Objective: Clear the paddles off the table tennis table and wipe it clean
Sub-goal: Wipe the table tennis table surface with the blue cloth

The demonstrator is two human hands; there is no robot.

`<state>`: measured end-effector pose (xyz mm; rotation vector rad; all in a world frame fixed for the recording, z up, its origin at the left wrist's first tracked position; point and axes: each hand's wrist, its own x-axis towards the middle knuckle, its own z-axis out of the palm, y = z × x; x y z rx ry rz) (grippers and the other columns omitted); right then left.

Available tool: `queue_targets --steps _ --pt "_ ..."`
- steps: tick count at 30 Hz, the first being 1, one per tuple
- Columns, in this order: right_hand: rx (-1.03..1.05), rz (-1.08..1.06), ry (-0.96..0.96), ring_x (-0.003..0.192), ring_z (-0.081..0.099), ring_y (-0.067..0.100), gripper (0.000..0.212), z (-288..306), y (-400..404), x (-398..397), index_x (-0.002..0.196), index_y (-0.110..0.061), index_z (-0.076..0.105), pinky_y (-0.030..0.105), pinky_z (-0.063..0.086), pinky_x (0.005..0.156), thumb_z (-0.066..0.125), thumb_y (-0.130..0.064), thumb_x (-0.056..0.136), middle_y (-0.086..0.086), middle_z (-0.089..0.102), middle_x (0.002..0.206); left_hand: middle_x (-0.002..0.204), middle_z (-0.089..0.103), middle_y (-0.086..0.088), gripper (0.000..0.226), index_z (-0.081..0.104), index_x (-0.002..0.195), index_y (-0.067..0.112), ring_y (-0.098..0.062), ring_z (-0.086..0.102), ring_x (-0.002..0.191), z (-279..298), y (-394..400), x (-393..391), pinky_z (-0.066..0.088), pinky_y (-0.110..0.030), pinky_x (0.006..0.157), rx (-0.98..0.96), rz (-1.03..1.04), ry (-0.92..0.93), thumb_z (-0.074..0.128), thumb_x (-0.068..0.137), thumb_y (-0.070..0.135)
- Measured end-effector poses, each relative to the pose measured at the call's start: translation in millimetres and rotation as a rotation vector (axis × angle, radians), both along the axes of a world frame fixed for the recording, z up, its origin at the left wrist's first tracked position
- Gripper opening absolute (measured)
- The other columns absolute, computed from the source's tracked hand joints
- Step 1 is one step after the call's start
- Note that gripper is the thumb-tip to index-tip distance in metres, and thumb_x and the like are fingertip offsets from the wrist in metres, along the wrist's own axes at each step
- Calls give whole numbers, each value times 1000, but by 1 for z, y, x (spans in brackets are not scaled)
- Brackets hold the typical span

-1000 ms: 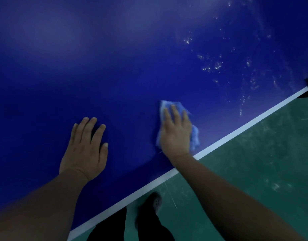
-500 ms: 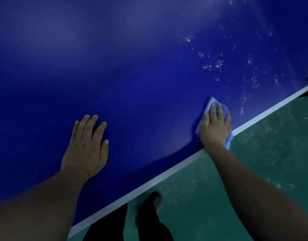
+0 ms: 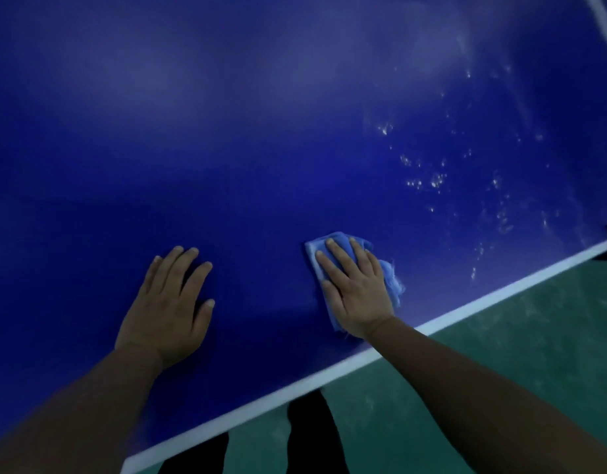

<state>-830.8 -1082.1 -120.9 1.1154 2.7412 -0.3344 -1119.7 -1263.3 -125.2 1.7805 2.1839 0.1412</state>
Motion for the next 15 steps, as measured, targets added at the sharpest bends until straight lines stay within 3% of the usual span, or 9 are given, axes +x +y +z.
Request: queue_targets --steps 7,10,13,15 --pt "10 196 -42 153 -4 20 52 1 125 -26 156 -40 13 44 0 122 15 -52 105 -16 4 164 150 41 -18 69 51 138 5 -35 30 144 3 52 32 5 -57 122 85 219 11 17 101 52" --pt "7 252 -22 152 -14 18 54 -1 184 -61 156 -42 6 44 -4 122 8 -54 104 -17 -5 164 153 38 -14 62 49 141 7 -33 27 146 2 116 60 5 -55 122 148 341 -10 29 98 47" --pt "27 372 -1 153 -8 23 55 -1 240 -98 157 -38 10 46 -1 123 9 -52 104 -12 2 166 155 36 -14 61 47 144 8 -32 26 147 4 188 78 2 -51 123 206 478 -9 34 96 43" --pt "50 471 8 153 6 29 55 -4 280 -115 157 -34 21 48 8 121 13 -49 104 -8 14 165 156 35 -15 61 46 145 7 -33 25 148 3 227 80 2 -50 124 227 527 22 33 97 43"
